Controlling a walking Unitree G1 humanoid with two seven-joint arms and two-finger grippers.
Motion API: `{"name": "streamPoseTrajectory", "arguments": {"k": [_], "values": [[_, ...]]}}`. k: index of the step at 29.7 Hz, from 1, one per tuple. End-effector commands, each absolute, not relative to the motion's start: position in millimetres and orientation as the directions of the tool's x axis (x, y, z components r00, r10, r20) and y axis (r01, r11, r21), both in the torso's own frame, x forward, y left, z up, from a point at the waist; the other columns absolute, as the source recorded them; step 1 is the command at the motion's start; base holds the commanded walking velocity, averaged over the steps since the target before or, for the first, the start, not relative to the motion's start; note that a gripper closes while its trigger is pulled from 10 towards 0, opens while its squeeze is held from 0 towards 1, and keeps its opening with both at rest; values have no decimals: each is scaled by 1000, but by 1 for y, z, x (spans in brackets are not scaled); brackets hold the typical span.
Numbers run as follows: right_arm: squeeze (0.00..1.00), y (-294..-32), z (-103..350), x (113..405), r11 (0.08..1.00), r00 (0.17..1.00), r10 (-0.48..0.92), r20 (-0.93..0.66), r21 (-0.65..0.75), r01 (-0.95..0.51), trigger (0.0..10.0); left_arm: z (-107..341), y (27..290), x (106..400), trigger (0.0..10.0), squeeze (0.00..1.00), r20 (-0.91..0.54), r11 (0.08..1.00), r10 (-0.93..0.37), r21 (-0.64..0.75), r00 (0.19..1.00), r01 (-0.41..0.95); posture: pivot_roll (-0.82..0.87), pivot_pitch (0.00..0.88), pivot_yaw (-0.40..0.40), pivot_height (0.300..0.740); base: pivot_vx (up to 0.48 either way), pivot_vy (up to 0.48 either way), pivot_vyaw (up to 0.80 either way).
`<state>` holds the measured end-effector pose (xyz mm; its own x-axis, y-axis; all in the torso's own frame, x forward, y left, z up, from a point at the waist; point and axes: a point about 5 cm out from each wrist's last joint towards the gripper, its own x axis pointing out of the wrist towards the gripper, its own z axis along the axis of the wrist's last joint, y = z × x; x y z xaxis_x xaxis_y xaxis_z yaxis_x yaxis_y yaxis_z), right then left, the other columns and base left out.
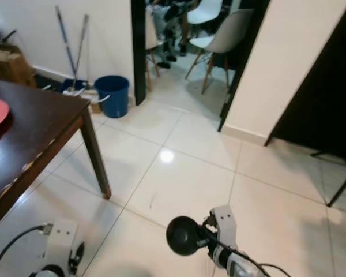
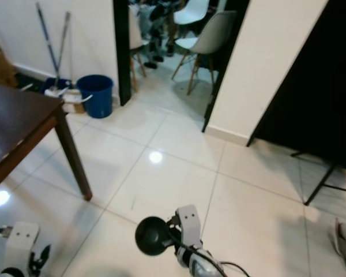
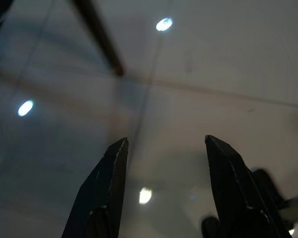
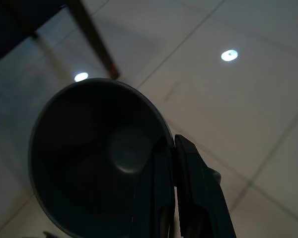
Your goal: Setting the table
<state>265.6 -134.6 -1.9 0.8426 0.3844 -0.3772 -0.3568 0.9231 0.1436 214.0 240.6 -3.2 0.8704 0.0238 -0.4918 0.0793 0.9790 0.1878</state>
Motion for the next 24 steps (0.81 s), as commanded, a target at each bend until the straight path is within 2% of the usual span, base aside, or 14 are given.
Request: {"name": "streamPoseTrajectory", "arguments": {"k": [1, 5, 13, 24], "values": [[0, -135, -8, 261, 924, 838, 383, -389, 148, -353, 10000, -14, 239, 205, 10000, 0, -533, 984, -7, 146, 846, 100, 67, 31, 25, 740, 0, 0, -800], [0, -133, -10, 260, 927, 841, 375, -389, 163, -338, 10000, -14, 236, 209, 10000, 0, -520, 986, -32, 122, 854, 111, 66, 30, 30, 740, 0, 0, -800], [0, -131, -15, 257, 938, 853, 347, -390, 168, -304, 10000, -12, 225, 221, 10000, 0, -509, 969, -133, 113, 850, 220, 36, 26, 72, 740, 0, 0, -800], [0, -142, -14, 259, 951, 870, 307, -386, 146, -271, 10000, -11, 224, 230, 10000, 0, -491, 976, -122, 98, 863, 193, 32, 26, 65, 740, 0, 0, -800]]}}
